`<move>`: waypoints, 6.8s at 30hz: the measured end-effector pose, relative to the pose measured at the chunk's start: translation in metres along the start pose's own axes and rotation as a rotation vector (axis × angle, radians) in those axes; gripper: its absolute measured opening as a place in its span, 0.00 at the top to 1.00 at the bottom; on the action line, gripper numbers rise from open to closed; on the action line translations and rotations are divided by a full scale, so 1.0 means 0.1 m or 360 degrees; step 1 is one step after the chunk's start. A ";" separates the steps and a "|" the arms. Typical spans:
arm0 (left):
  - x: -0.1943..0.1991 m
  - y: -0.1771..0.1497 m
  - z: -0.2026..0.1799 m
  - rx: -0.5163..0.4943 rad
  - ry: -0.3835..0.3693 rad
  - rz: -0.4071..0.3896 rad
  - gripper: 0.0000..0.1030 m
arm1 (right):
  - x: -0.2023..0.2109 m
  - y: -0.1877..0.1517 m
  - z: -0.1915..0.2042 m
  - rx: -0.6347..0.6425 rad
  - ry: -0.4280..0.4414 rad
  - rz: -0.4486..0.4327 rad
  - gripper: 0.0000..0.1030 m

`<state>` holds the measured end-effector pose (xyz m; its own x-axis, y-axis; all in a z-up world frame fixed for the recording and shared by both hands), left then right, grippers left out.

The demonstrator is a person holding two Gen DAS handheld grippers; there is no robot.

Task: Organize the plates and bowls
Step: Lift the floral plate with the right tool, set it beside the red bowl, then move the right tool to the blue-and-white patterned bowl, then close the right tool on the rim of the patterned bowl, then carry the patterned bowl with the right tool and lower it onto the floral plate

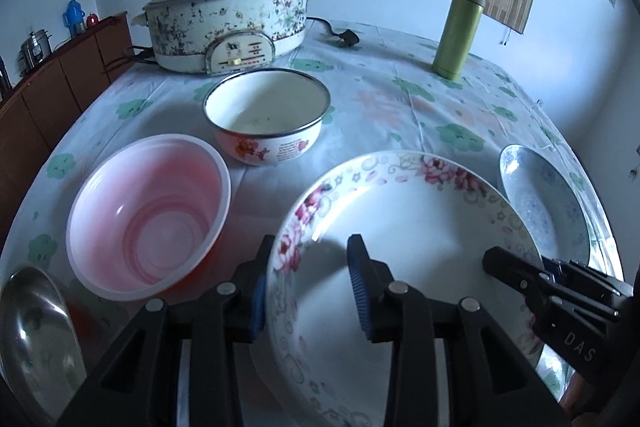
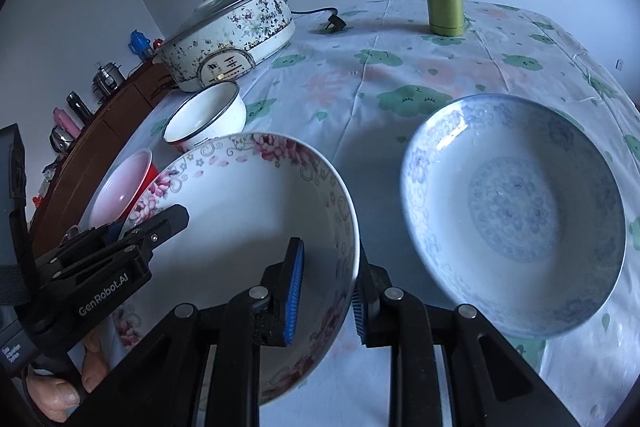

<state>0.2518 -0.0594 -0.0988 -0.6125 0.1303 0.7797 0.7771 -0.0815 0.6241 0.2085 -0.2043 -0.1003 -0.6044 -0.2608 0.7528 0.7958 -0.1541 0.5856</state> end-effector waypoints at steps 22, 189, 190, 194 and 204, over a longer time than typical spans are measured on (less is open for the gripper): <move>0.07 -0.05 -0.05 -0.0131 0.0143 -0.0069 0.67 | 0.03 -0.07 0.06 0.0136 -0.0082 -0.0023 0.76; -0.17 0.35 -1.92 -0.0234 -0.0309 0.0176 0.55 | 0.85 -0.09 -1.86 -0.0503 -0.0086 -0.0319 0.83; -0.16 0.35 -1.89 -0.0231 -0.0304 0.0174 0.55 | 0.85 -0.10 -1.83 -0.0495 -0.0093 -0.0317 0.83; -0.07 0.36 -1.76 -0.0213 -0.0302 0.0159 0.55 | 0.84 -0.08 -1.71 -0.0488 -0.0082 -0.0310 0.83; 0.12 0.38 -1.23 -0.0136 -0.0253 0.0107 0.55 | 0.82 0.03 -1.21 -0.0403 -0.0029 -0.0326 0.83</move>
<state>0.2559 -0.1822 -0.0594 -0.5236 0.2756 0.8062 0.7963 -0.1782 0.5781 0.1661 -0.3413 -0.0733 -0.7517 -0.1830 0.6337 0.6401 -0.4341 0.6339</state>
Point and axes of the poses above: each gripper's, at about its wrist camera, not at the fingertips, and x roughly against the way its jaws point, z to its left, y to its top, the point moved 7 cm from there along -x, roughly the way its jaws point, and after that the axes turned 2 degrees about y, right-handed, at the moved point
